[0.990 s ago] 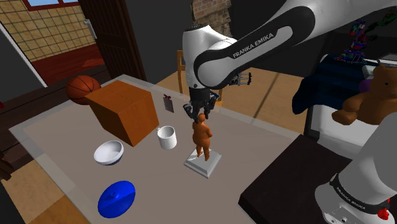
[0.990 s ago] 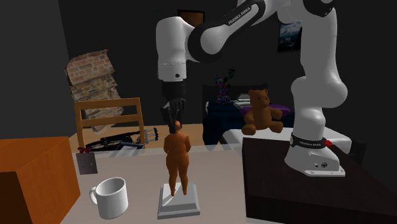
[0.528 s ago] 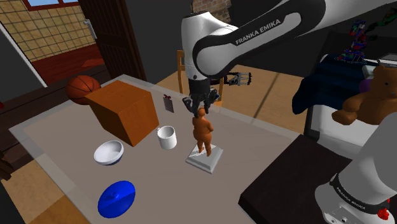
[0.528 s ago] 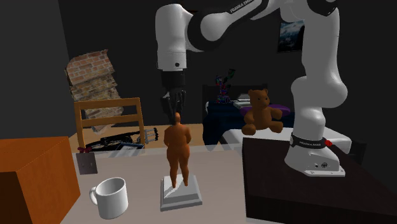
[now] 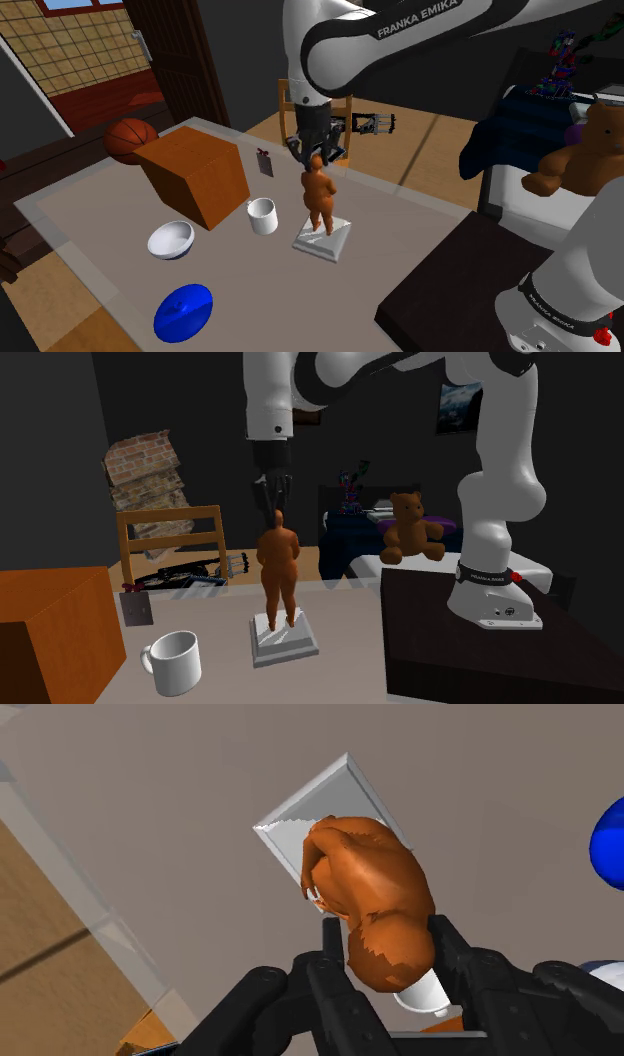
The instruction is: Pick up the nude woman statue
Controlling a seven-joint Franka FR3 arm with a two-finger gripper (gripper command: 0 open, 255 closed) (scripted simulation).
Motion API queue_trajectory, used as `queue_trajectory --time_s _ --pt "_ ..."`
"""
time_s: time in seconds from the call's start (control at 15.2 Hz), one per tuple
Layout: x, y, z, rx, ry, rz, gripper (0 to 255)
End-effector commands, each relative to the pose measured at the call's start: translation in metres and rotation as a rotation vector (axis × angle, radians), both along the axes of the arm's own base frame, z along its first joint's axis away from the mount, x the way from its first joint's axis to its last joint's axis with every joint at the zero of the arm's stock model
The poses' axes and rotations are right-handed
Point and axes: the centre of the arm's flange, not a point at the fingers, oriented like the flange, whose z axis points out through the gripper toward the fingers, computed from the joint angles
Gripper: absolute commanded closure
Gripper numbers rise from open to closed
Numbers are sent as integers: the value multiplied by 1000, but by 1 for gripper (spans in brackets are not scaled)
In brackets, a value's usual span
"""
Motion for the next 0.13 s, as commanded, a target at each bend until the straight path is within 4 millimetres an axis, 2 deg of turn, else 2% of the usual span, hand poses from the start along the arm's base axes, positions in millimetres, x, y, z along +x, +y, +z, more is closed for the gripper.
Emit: queue_trajectory --time_s 0.0,0.07 --pt "1 0 6 0 -1 0 255" --pt "1 0 6 0 -1 0 255"
